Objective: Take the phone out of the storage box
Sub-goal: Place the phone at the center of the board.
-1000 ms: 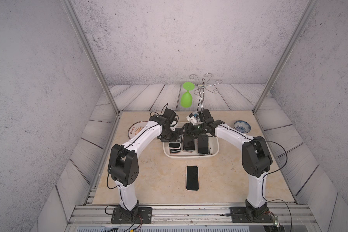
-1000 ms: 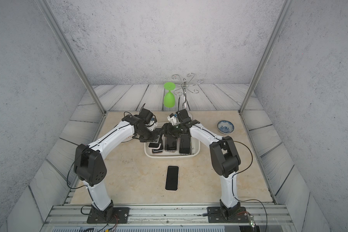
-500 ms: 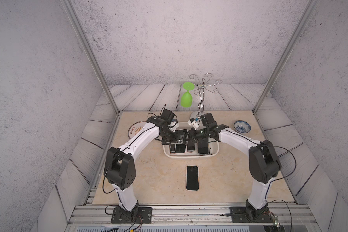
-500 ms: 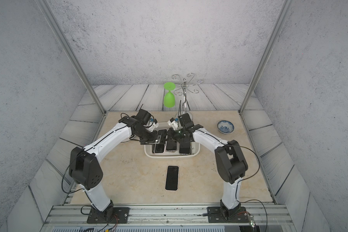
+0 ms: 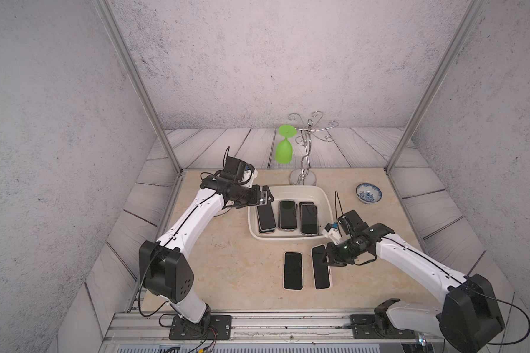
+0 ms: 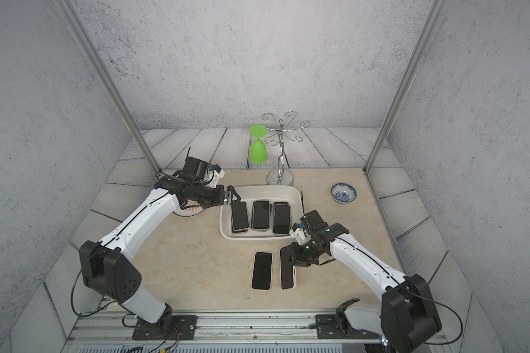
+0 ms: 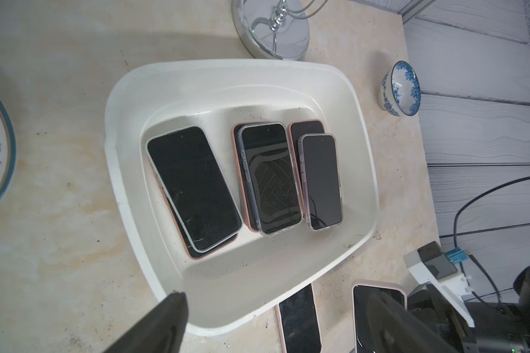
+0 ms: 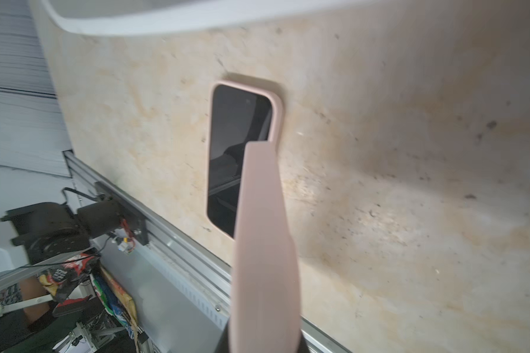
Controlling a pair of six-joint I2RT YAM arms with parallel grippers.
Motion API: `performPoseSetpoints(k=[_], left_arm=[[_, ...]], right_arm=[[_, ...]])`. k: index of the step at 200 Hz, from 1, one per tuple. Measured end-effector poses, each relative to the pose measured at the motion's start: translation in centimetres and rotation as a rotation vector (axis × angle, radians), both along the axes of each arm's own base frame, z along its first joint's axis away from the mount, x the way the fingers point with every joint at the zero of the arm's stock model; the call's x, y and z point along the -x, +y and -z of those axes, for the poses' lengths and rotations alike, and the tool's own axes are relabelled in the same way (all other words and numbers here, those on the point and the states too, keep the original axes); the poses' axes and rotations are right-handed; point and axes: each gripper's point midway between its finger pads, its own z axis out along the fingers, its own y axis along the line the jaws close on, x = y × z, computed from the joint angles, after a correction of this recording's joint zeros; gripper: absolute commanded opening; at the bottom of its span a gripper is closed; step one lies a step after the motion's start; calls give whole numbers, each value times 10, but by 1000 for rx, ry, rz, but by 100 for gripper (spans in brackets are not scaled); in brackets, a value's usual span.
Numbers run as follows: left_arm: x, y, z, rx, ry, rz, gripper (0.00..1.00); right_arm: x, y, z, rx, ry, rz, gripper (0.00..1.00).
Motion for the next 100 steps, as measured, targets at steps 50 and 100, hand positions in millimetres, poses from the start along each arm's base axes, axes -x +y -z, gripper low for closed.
performPoseSetpoints(k=[50,100], left_arm=[[0,1,4,-8,4,-2,98],[2,3,13,-24,19,-3,98]], right_arm=[[-14,9,28,-8,32,28,0],[-29,26,37,-86,20,33,0]])
